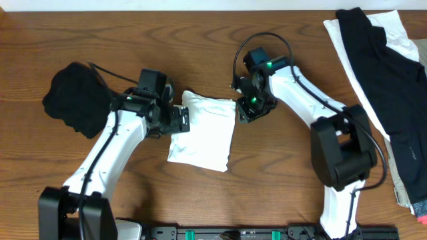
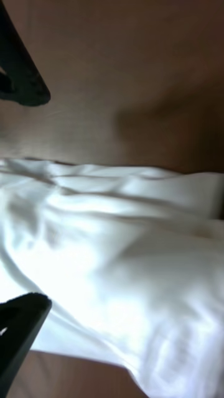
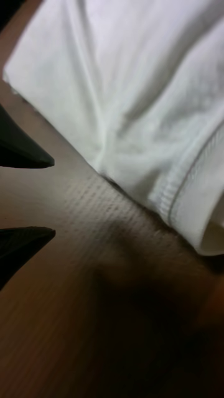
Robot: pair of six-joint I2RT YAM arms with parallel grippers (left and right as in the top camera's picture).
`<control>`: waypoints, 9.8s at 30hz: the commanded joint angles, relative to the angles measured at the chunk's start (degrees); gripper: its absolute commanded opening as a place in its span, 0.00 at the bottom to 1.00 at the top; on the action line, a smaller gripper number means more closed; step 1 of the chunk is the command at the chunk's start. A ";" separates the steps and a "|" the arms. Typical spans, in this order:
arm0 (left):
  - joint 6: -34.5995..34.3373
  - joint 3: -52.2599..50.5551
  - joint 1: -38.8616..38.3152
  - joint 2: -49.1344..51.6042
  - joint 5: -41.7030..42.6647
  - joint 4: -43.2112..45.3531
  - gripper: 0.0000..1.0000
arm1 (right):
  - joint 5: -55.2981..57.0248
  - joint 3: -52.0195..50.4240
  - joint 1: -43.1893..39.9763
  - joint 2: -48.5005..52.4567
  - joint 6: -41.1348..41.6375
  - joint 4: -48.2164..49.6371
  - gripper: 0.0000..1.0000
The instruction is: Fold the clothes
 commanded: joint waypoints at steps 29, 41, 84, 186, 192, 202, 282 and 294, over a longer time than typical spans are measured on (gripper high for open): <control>7.37 0.72 3.30 21.75 21.09 18.84 0.06 | 1.60 1.20 -1.44 -10.45 -0.74 -6.67 0.31; 8.37 5.18 15.65 4.59 3.82 9.22 0.06 | 3.28 1.20 -6.19 -13.42 -0.79 -12.07 0.27; 0.20 5.16 50.16 1.77 1.27 23.34 0.98 | 4.50 1.18 -8.57 -13.97 -0.96 -16.92 0.27; 12.85 -11.96 1.51 -49.90 -4.87 1.20 0.98 | 20.85 -47.89 -19.67 -110.44 20.74 -7.21 0.99; 12.87 -11.96 1.51 -49.90 -4.85 1.20 0.98 | 20.85 -47.89 -20.74 -119.01 20.76 -7.23 0.99; 12.85 -11.96 1.51 -49.90 -4.87 1.20 0.98 | 20.85 -50.66 -21.49 -118.99 20.76 -6.08 0.99; 12.85 -11.96 1.51 -49.90 -4.85 1.20 0.98 | 18.88 -89.35 -20.61 -119.01 8.04 54.64 0.99; 12.85 -15.61 1.51 -56.89 -4.87 1.22 0.98 | 18.88 -89.35 -20.61 -119.01 8.04 54.64 0.99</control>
